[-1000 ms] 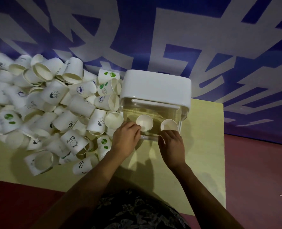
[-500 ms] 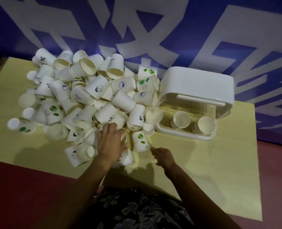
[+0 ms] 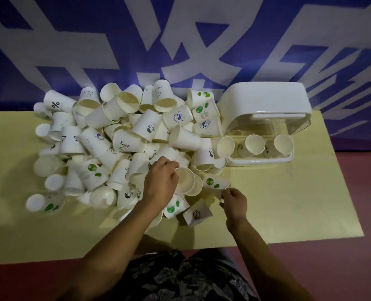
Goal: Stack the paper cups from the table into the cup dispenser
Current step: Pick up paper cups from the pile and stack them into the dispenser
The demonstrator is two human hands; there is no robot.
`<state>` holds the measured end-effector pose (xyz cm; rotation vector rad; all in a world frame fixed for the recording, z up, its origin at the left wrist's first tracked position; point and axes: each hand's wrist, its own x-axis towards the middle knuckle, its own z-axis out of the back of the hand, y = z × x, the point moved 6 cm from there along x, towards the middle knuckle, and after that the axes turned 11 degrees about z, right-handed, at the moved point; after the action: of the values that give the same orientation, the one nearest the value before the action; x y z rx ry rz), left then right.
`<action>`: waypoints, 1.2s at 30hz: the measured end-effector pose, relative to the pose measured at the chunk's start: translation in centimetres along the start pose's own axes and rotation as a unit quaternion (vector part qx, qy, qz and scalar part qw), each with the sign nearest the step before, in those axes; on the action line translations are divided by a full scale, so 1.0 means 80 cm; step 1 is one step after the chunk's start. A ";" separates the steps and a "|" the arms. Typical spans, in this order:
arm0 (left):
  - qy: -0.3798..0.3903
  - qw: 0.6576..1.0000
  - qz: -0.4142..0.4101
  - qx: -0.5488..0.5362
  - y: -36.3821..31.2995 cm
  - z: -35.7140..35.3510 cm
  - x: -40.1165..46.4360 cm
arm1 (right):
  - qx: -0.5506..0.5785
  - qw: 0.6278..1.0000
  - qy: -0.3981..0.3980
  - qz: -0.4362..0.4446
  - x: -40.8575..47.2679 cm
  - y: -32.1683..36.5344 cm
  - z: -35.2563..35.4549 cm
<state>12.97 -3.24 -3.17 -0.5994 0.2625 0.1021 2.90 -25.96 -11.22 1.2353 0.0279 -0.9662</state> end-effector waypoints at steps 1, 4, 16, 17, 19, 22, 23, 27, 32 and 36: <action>0.003 1.000 0.002 -0.018 -0.003 0.005 0.000 | 0.002 1.000 -0.023 0.010 -0.008 0.006 0.005; 0.010 0.997 0.011 -0.070 -0.019 0.019 -0.002 | 0.029 0.995 -0.077 0.051 -0.028 0.026 0.021; 0.059 0.967 0.044 -0.245 -0.155 -0.020 0.018 | -0.091 0.919 -0.102 0.370 -0.006 0.141 0.105; 0.057 0.965 0.050 -0.250 -0.167 -0.026 0.023 | -0.108 0.912 -0.108 0.381 0.005 0.143 0.119; 0.048 0.964 0.064 -0.255 -0.192 -0.041 0.033 | -0.143 0.897 -0.119 0.402 0.029 0.146 0.148; 0.064 0.948 0.122 -0.288 -0.221 -0.073 0.046 | -0.215 0.869 -0.122 0.428 0.070 0.149 0.182; 0.076 0.935 0.148 -0.313 -0.227 -0.087 0.050 | -0.236 0.861 -0.118 0.434 0.085 0.150 0.192; 0.077 0.899 0.223 -0.368 -0.240 -0.128 0.060 | -0.269 0.836 -0.082 0.470 0.134 0.159 0.216; 0.037 0.868 0.275 -0.412 -0.246 -0.159 0.065 | -0.309 0.821 -0.016 0.480 0.184 0.159 0.218; 0.019 0.864 0.292 -0.410 -0.250 -0.179 0.074 | -0.348 0.808 0.040 0.474 0.216 0.145 0.205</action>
<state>19.04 -27.72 -5.29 -1.3582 0.4364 0.8245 13.32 -49.42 -4.64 0.4580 -0.1494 0.0203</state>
